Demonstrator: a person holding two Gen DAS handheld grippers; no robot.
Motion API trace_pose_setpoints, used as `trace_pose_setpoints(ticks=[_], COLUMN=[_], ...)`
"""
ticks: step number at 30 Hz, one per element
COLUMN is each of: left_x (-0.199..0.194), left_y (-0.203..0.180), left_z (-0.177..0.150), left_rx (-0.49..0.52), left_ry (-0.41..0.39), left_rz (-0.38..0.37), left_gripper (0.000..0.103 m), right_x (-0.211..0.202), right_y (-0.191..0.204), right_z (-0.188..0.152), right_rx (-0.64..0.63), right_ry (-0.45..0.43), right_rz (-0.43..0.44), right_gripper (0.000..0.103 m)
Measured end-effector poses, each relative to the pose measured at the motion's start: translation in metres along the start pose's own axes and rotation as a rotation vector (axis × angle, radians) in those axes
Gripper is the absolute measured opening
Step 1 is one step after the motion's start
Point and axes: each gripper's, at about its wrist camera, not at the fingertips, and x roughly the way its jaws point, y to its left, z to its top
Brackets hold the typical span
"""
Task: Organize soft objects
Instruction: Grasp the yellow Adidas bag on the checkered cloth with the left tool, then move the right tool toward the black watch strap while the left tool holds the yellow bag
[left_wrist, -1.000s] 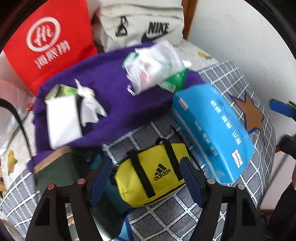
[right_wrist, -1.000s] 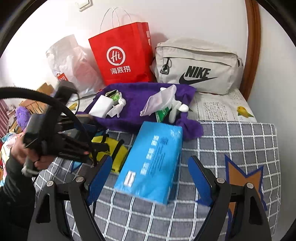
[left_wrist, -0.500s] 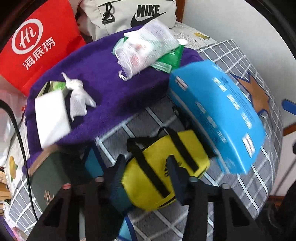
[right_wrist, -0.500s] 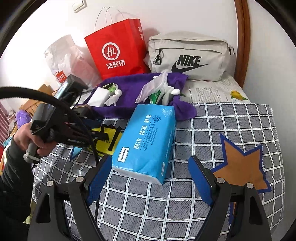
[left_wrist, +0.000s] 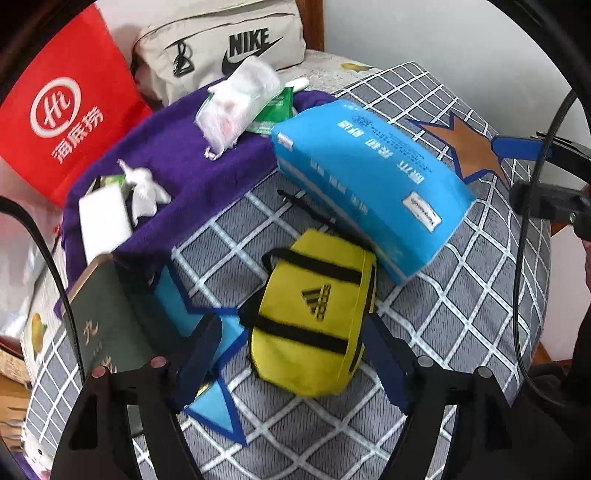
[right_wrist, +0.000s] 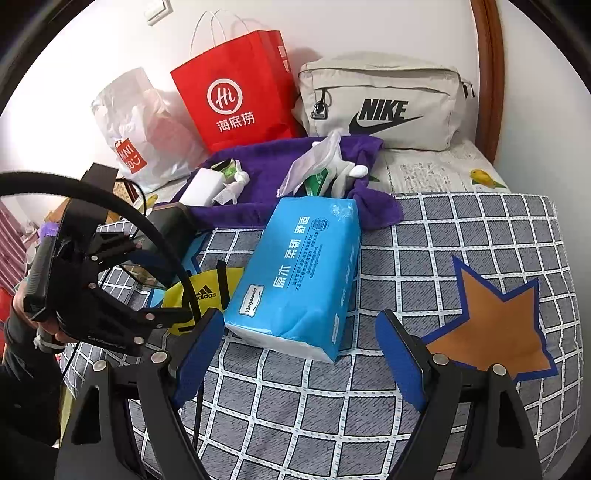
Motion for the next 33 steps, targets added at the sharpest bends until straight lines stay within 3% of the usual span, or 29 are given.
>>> trace_pose_setpoints(ticks=[4,9,11,16,21,33], left_x=[0.01,0.036,0.043,0.034,0.0,-0.079], left_y=[-0.01,-0.028,-0.028,-0.011,0.001,0.046], left_z=[0.008,0.012,0.012,0.01,-0.005,-0.073], left_rx=[0.041,0.124,0.129,0.025,-0.054,-0.279], left_ry=[-0.004,0.057,0.072,0.037,-0.034,-0.199], left_rz=[-0.013,0.058,0.067,0.016,-0.001,0.017], left_gripper=[0.079,0.083,0.074,0.07,0.07,0.07], right_x=[-0.001,-0.004,-0.004,-0.007,-0.007,0.043], right_y=[0.001,-0.002,-0.003,-0.001,0.013,0.102], right_z=[-0.002,-0.005,-0.006,-0.007,-0.003,0.015], right_rx=[-0.007,0.0,0.003,0.006,-0.029,-0.259], right_ry=[0.001,0.002,0.002,0.007,0.006,0.077], right_rz=[0.001,-0.007,-0.011,-0.017,-0.011,0.016], right_gripper=[0.084,0.083,0.083,0.084,0.083,0.079])
